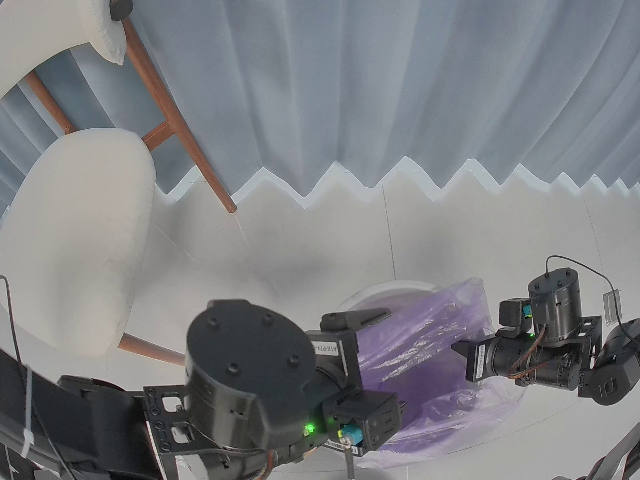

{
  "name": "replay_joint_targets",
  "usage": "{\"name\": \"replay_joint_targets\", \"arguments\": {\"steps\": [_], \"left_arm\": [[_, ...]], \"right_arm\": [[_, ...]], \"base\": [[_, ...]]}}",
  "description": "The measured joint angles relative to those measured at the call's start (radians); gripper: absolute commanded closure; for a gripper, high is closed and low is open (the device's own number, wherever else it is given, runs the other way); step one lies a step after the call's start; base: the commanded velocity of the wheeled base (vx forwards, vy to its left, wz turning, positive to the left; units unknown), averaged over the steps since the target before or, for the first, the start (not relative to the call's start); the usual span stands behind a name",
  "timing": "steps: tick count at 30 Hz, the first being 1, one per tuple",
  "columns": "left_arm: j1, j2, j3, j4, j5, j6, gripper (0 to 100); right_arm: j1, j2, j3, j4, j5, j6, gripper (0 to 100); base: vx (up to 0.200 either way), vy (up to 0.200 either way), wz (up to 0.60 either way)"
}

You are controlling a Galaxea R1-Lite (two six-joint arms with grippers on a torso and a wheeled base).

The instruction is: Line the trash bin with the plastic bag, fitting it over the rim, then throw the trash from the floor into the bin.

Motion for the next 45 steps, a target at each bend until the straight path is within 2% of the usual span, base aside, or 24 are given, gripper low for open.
{"name": "replay_joint_targets", "arguments": {"steps": [4, 9, 18, 22, 23, 37, 41, 45], "left_arm": [[0.0, 0.011, 0.036, -0.017, 0.043, 0.01, 0], [0.022, 0.028, 0.045, -0.069, 0.051, 0.076, 0], [0.059, 0.167, 0.013, -0.31, 0.059, 0.105, 0], [0.067, 0.22, -0.018, -0.328, 0.06, 0.108, 0], [0.071, 0.233, -0.025, -0.329, 0.061, 0.108, 100], [0.129, 0.299, -0.134, -0.347, 0.053, 0.103, 100], [0.135, 0.296, -0.179, -0.286, 0.052, 0.085, 100], [0.136, 0.265, -0.213, -0.136, 0.051, 0.035, 100]], "right_arm": [[-0.005, 0.016, -0.037, 0.004, -0.002, 0.035, 100], [-0.007, 0.024, -0.058, 0.014, -0.009, 0.045, 100], [-0.005, 0.023, -0.067, 0.015, -0.01, 0.069, 100], [-0.002, 0.023, -0.072, 0.014, -0.01, 0.074, 100], [-0.002, 0.023, -0.073, 0.013, -0.01, 0.074, 100], [0.023, 0.013, -0.057, 0.013, -0.012, 0.068, 100], [0.044, 0.0, -0.028, 0.012, -0.011, 0.051, 100], [0.058, -0.016, 0.003, 0.007, -0.009, 0.017, 100]], "base": [[0.0, 0.0, 0.0], [0.0, 0.0, 0.0], [0.0, 0.0, 0.0], [0.0, 0.0, 0.0], [0.0, 0.0, 0.0], [0.0, 0.0, 0.0], [0.0, 0.0, 0.0], [0.0, 0.0, 0.0]]}}
